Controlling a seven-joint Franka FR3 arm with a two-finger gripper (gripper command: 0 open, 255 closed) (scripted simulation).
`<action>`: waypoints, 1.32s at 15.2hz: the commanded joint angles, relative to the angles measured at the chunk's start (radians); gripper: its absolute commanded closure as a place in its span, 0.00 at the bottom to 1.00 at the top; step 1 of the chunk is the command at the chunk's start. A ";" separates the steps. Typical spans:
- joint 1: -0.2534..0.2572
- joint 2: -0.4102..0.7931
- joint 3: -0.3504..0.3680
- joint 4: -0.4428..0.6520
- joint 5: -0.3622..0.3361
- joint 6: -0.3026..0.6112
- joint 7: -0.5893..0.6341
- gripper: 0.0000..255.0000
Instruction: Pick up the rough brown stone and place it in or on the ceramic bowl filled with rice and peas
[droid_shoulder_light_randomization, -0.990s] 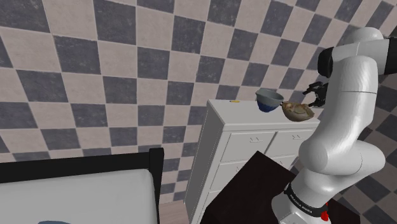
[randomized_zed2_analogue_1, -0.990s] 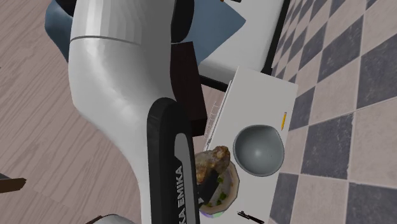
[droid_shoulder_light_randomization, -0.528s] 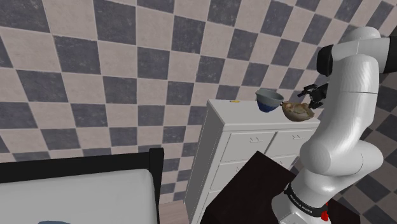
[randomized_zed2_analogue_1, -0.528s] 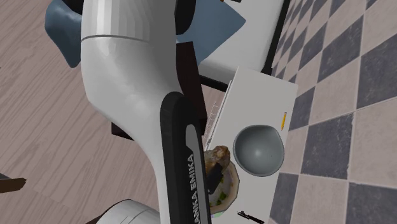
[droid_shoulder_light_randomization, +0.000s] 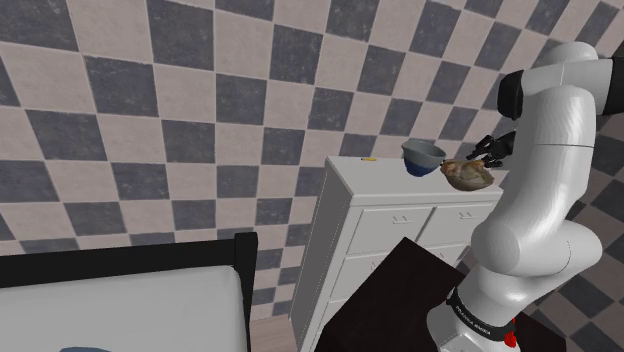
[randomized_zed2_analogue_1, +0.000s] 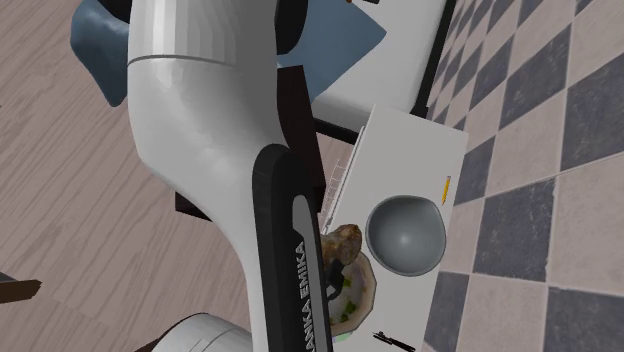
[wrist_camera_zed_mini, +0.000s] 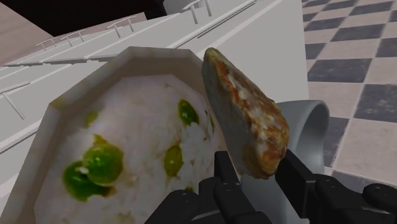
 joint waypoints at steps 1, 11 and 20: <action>0.000 0.000 0.000 0.000 0.000 0.000 0.000 1.00; 0.002 -0.021 -0.009 0.029 -0.010 -0.029 0.031 1.00; -0.004 -0.058 -0.022 0.110 -0.020 -0.101 0.100 1.00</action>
